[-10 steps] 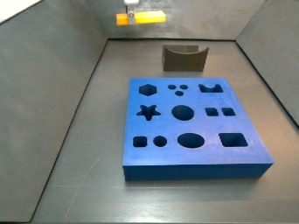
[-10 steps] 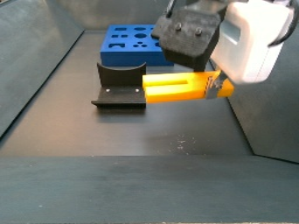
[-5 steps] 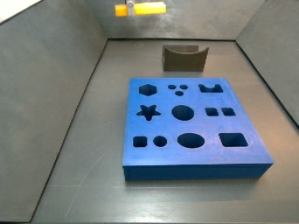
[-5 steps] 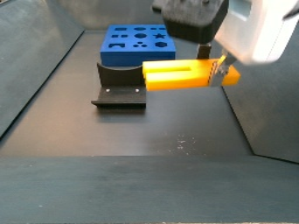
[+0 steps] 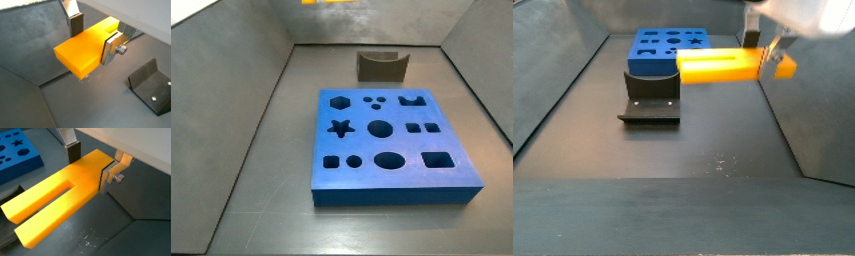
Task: Pick up the double-square object. Move up. Place the double-square object on the fixture. Regrasp the double-square object. Move to above the board. Insert the double-square object.
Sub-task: Place the double-square object on the fixture.
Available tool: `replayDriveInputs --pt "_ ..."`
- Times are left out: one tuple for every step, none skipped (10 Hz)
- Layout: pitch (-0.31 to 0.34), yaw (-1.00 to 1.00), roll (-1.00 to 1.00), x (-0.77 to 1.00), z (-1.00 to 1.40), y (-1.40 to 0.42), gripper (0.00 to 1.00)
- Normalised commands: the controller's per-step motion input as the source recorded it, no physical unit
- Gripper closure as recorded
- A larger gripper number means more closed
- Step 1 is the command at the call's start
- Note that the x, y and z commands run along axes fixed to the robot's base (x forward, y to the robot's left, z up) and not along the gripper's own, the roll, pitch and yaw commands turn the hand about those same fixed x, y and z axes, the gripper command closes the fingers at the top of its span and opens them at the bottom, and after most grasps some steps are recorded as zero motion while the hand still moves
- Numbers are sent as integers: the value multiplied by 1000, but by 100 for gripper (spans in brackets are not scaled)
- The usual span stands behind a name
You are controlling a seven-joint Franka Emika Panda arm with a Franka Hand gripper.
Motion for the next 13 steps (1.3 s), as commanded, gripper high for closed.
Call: replayDriveInputs --pt "1 1000 -6 1000 244 -737 100" --pt "8 1000 -6 1000 195 -731 100" --pt "12 1000 -7 1000 184 -708 100" --pt "22 1000 -9 1000 168 -622 100" --pt "26 1000 -9 1000 158 -581 100" --pt "34 1000 -10 1000 137 -492 100" --pt "39 1000 -11 1000 129 -459 100" --pt "51 1000 -13 1000 114 -398 100" --pt "62 1000 -14 1000 98 -337 100" --pt "78 1000 -16 1000 80 -275 100" --pt "89 1000 -18 1000 70 -241 100" --pt "104 1000 -21 1000 57 -196 100" --pt "113 1000 -23 1000 53 -174 100"
